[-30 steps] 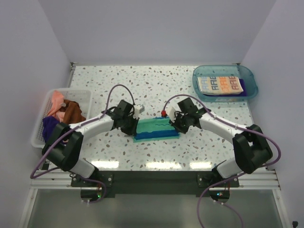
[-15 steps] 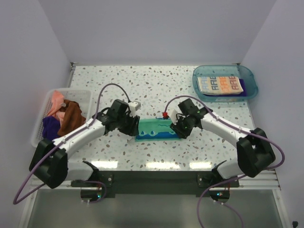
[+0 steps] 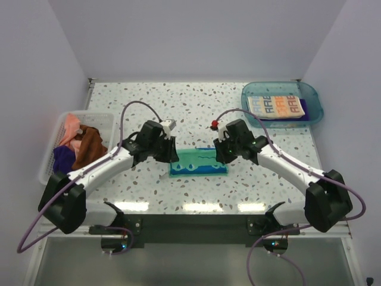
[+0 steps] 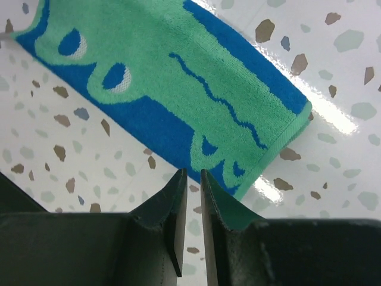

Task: Fold and stack the towels
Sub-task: Fold the towel

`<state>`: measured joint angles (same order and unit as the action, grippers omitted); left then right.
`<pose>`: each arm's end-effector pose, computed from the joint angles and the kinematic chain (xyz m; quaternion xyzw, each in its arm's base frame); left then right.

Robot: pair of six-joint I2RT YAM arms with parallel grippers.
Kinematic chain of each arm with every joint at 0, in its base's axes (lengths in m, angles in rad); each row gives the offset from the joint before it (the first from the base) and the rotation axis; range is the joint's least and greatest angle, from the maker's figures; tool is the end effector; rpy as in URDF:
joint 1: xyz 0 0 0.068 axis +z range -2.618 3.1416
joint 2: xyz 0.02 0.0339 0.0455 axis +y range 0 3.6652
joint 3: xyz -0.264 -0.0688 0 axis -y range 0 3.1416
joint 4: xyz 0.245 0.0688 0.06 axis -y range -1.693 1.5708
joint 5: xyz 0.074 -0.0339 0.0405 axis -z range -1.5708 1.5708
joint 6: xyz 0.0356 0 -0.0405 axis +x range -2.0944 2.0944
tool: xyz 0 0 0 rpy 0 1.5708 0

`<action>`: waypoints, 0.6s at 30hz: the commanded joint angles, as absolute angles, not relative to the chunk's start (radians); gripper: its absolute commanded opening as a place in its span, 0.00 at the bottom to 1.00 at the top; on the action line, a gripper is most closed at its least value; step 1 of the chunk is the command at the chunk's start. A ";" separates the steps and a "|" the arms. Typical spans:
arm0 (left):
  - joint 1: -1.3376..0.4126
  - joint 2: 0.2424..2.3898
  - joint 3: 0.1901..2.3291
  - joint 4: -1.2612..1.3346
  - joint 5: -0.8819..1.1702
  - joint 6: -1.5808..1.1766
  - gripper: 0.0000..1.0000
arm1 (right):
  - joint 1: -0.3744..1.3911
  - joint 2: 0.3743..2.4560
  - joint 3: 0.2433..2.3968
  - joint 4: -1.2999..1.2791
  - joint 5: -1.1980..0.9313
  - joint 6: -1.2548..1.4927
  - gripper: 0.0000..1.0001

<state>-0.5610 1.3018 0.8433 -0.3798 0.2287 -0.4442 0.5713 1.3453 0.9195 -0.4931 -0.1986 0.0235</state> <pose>0.2233 -0.1498 0.2326 0.0949 0.9236 -0.2647 0.2605 0.2275 0.1546 0.2377 -0.2855 0.8990 0.1832 0.2771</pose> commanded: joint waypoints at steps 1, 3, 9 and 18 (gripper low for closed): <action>-0.603 1.354 0.839 -0.267 0.244 -0.489 0.34 | 0.574 1.353 0.812 -0.301 -0.161 0.238 0.19; -0.636 1.396 0.812 -0.242 0.235 -0.502 0.29 | 0.574 1.364 0.767 -0.217 -0.167 0.290 0.19; -0.669 1.465 0.695 -0.180 0.184 -0.551 0.19 | 0.574 1.379 0.627 -0.071 -0.158 0.351 0.20; -0.673 1.373 0.655 -0.291 0.118 -0.578 0.16 | 0.574 1.303 0.630 -0.147 -0.140 0.356 0.22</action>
<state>-0.6693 1.4368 0.6483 -0.2340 0.1711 -0.5583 0.5713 1.3640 0.6106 -0.1513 -0.1661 0.3378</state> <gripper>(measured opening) 0.156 0.210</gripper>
